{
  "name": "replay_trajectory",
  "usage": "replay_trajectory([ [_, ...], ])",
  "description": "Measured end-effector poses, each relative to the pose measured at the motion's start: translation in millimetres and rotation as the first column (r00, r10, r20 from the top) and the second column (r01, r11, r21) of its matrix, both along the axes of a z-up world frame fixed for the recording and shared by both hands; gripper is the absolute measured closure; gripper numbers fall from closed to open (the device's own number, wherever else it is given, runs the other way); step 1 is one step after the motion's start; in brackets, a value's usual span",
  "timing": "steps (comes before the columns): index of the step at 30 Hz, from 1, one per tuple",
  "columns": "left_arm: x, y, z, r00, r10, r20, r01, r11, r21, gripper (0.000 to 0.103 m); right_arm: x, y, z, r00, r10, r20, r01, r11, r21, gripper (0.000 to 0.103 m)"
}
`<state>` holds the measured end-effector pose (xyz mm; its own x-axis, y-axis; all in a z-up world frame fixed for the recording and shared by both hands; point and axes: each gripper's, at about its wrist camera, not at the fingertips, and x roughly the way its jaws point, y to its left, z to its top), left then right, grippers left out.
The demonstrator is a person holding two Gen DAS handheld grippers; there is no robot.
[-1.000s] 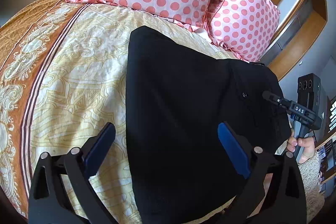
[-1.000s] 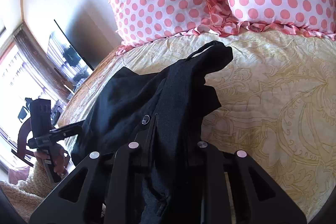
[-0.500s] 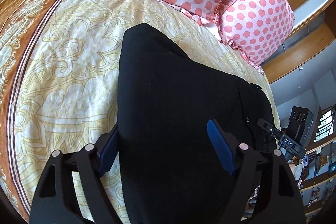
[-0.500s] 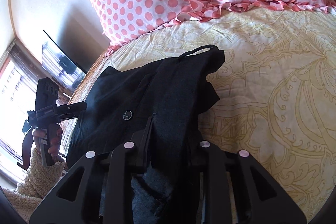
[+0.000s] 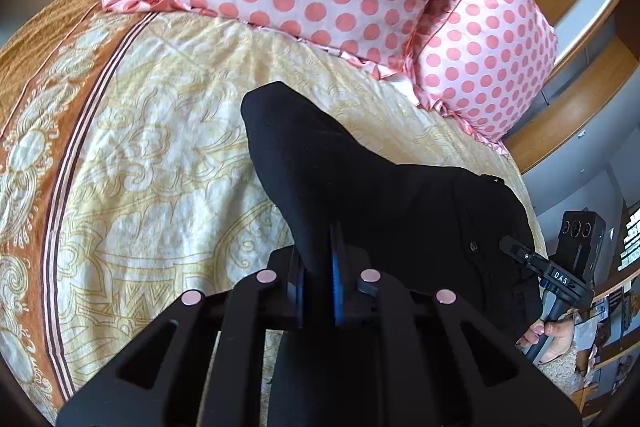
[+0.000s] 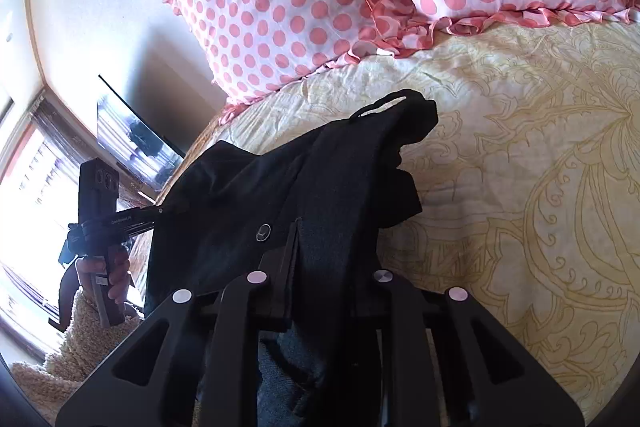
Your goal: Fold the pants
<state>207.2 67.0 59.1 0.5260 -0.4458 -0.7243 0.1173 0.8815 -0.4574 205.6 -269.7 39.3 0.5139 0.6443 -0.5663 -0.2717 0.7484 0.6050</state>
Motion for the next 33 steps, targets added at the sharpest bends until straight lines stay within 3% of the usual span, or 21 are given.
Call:
replay_trajectory([
  [6,11.7,-13.5,31.5,0.995,-0.009,0.098,0.007,1.000,0.014,0.094,21.1,2.3,22.0,0.999,-0.016,0.031,0.015,1.000,0.023,0.085],
  [13,67.0,-15.6,50.7,0.976,0.067,0.205,-0.081,0.995,0.056,0.094,84.5,0.5,30.9,0.992,-0.106,0.062,0.103,0.994,0.046,0.085],
  [15,89.2,-14.3,42.6,0.976,0.088,0.199,-0.108,0.990,0.092,0.093,104.1,2.3,21.4,0.990,-0.135,0.039,0.134,0.991,0.025,0.085],
  [19,125.8,-8.6,0.3,0.987,0.141,0.080,-0.152,0.978,0.143,0.093,130.0,11.3,-11.4,0.983,-0.177,-0.046,0.171,0.980,-0.105,0.084],
  [21,128.9,-7.2,-15.3,0.985,0.160,0.066,-0.168,0.973,0.158,0.091,131.5,10.7,-18.9,0.980,-0.189,-0.060,0.182,0.976,-0.117,0.081],
  [22,128.4,-7.2,-17.9,0.984,0.166,0.071,-0.175,0.971,0.165,0.088,130.6,9.2,-18.8,0.981,-0.187,-0.059,0.179,0.977,-0.114,0.080],
  [24,124.1,-8.4,-15.1,0.981,0.168,0.095,-0.184,0.963,0.196,0.082,127.3,8.2,-15.0,0.979,-0.193,-0.058,0.182,0.970,-0.159,0.066],
  [26,116.8,-7.4,-4.6,0.975,0.181,0.128,-0.207,0.951,0.229,0.074,120.5,6.0,-8.7,0.975,-0.221,-0.030,0.208,0.950,-0.233,0.047],
  [27,111.5,-5.0,2.9,0.969,0.195,0.151,-0.228,0.944,0.240,0.069,116.6,3.4,-4.2,0.972,-0.236,-0.008,0.226,0.939,-0.260,0.045],
  [29,94.6,2.6,21.7,0.945,0.235,0.228,-0.294,0.916,0.273,0.038,103.0,-5.1,6.2,0.960,-0.274,0.056,0.279,0.914,-0.295,0.044],
  [31,70.0,4.4,39.1,0.922,0.236,0.308,-0.327,0.901,0.287,0.033,87.1,-10.6,19.4,0.945,-0.295,0.138,0.325,0.892,-0.313,0.044],
  [33,46.7,-2.9,50.0,0.934,0.159,0.319,-0.243,0.939,0.245,0.029,69.7,-7.6,31.0,0.949,-0.254,0.185,0.299,0.911,-0.285,0.044],
])
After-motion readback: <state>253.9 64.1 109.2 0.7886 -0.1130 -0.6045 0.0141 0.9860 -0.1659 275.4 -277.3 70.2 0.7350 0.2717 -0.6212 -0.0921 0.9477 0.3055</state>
